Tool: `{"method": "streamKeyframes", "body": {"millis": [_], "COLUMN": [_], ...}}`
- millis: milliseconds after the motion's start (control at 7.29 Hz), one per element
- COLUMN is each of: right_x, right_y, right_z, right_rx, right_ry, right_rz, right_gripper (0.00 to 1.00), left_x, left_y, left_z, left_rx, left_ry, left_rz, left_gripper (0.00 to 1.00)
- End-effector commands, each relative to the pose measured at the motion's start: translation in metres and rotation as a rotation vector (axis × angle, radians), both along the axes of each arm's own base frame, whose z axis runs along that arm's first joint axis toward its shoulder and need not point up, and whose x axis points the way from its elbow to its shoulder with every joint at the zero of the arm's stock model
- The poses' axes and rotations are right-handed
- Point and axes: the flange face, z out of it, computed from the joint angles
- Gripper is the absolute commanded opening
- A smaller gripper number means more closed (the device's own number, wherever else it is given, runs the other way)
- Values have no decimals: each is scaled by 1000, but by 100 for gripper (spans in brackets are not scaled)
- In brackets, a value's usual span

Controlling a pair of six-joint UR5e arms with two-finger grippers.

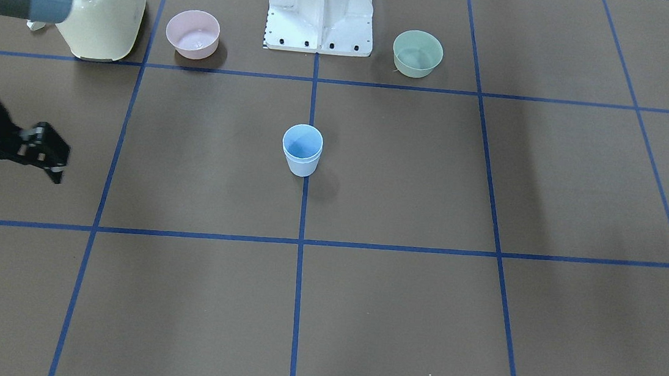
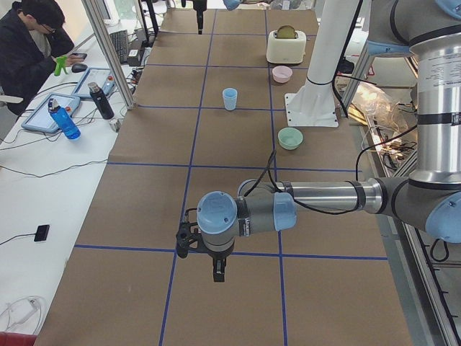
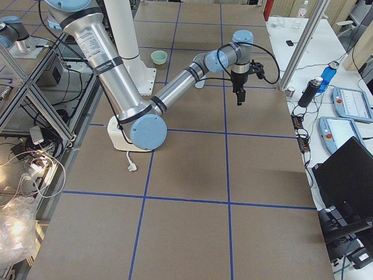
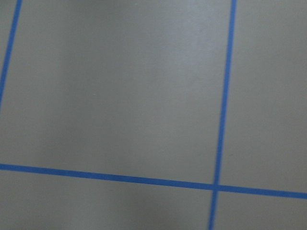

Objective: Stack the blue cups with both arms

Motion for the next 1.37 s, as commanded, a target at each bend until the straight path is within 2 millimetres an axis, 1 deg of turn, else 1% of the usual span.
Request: {"method": "streamKeyframes", "body": {"millis": [0,137,274,411,548,685,823,1234], "right_x": [127,166,207,218,229,233,237,239], "right_y": [25,56,90,126,146,160,166,168], "right_z": [123,180,225,268,287,300,306,308], "right_rx": [-57,-75,-108,-198,-240,-267,-282,-290], "right_ry": [-34,-15,-7,-5,-7,-8,-7,-10], "right_rz": [-39,-63,-45,-21,2,11,19,26], "right_gripper": [100,100,100,100,100,100,100,100], "left_x": [21,45,47,47,47,47,47,47], "left_y": [-16,-24,-19,-19,-19,-19,-20,-20], "left_z": [-12,-14,-11,-13,-13,-12,-13,-13], "left_rx": [33,68,73,74,75,74,77,82], "left_ry": [-26,-31,-28,-28,-25,-27,-25,-30], "left_rz": [14,68,79,79,79,80,80,79], "left_gripper": [99,99,99,99,99,99,99,99]}}
